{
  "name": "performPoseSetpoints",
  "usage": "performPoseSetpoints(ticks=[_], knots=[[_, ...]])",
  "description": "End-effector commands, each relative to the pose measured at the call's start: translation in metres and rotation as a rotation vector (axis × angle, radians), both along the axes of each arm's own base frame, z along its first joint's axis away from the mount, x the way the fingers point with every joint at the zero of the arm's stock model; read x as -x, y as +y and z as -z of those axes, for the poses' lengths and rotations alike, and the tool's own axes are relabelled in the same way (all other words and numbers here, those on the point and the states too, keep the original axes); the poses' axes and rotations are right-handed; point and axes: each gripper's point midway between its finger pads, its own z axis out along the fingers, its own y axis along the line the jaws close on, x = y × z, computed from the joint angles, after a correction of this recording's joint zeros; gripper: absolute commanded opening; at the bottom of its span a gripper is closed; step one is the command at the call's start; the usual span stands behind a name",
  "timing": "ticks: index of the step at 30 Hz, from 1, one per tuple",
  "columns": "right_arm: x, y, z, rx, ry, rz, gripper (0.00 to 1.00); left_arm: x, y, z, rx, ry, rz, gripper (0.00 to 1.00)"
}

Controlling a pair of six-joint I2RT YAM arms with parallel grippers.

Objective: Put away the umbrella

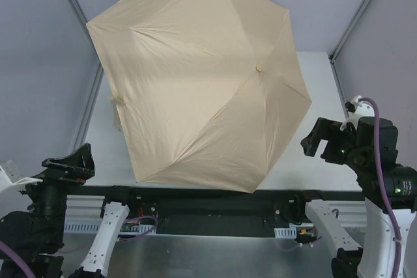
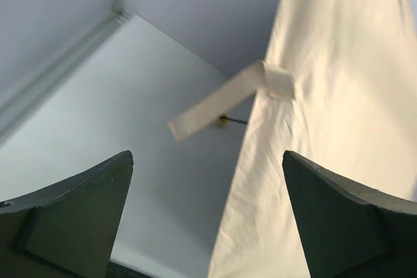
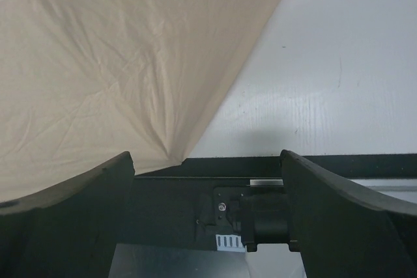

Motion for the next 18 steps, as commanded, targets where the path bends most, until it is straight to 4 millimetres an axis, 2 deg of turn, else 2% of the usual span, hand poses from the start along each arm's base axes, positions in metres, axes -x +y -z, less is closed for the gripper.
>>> performPoseSetpoints(ticks=[1,5,8,11,14,15,18], knots=[[0.028,0.034,0.002,-0.052,0.099,-0.265,0.96,-0.003,-0.031,0.014,0.164,0.019,0.221,0.94],[0.038,0.083,-0.020,-0.214,0.045,-0.554,0.96,-0.018,-0.056,0.040,0.188,0.124,0.387,0.95],[0.053,0.109,-0.035,-0.331,0.042,-0.709,0.96,-0.028,-0.098,0.053,0.201,0.206,0.601,0.96],[0.059,0.116,-0.044,-0.371,0.021,-0.751,0.96,-0.037,-0.131,0.063,0.260,0.253,0.750,0.97],[0.059,0.122,-0.039,-0.413,0.051,-0.764,0.96,-0.044,-0.151,0.063,0.314,0.222,0.849,0.96],[0.054,0.123,-0.038,-0.418,0.045,-0.747,0.96,-0.044,-0.157,0.055,0.328,0.181,0.884,0.95],[0.035,0.123,-0.030,-0.411,0.041,-0.691,0.96,-0.045,-0.165,0.063,0.358,0.208,0.922,0.90]])
